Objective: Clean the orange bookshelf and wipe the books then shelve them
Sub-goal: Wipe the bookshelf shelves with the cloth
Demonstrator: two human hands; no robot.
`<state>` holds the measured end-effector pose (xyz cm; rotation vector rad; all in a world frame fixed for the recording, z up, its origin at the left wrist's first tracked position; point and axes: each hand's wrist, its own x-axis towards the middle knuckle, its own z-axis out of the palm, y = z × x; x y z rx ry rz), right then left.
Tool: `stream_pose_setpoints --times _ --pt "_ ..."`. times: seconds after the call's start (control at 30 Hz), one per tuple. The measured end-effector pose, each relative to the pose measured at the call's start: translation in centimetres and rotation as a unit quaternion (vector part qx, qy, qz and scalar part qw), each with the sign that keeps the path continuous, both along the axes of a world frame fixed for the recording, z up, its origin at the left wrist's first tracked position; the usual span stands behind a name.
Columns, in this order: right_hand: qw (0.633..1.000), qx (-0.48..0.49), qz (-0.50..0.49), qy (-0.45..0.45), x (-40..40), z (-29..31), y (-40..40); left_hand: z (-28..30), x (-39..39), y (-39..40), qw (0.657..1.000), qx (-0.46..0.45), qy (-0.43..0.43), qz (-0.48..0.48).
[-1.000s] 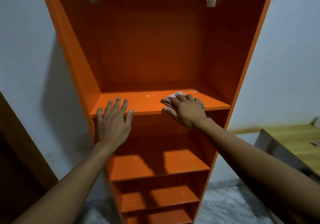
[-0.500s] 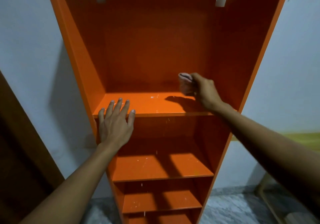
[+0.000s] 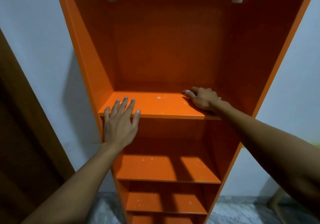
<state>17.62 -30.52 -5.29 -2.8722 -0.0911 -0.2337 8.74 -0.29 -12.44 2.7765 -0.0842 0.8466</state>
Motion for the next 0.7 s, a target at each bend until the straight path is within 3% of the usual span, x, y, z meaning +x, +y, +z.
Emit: stream_pose_setpoints --times 0.13,0.23,0.33,0.43,0.6,0.7 --pt "0.977 -0.023 0.21 -0.039 -3.0 -0.9 4.4 -0.1 0.3 0.1 1.0 -0.022 -0.009 -0.01" --pt "0.943 -0.077 0.316 -0.063 -5.2 -1.3 6.6 0.2 0.4 0.3 0.994 -0.098 -0.023 -0.036" --pt "0.928 -0.019 0.359 -0.096 -7.4 -2.0 7.7 0.4 0.3 1.0 0.99 -0.133 -0.034 -0.027" --pt "0.9 0.073 0.421 -0.088 -8.9 -1.6 8.4 0.2 -0.1 1.5 0.994 -0.108 -0.012 0.023" --pt "0.875 0.316 0.364 -0.055 -8.3 3.3 6.1 0.0 -0.7 1.0 0.997 -0.066 0.012 0.046" --pt "0.909 0.326 0.238 -0.106 -4.1 4.5 2.2 0.1 -0.8 1.0 0.997 -0.055 0.025 0.053"
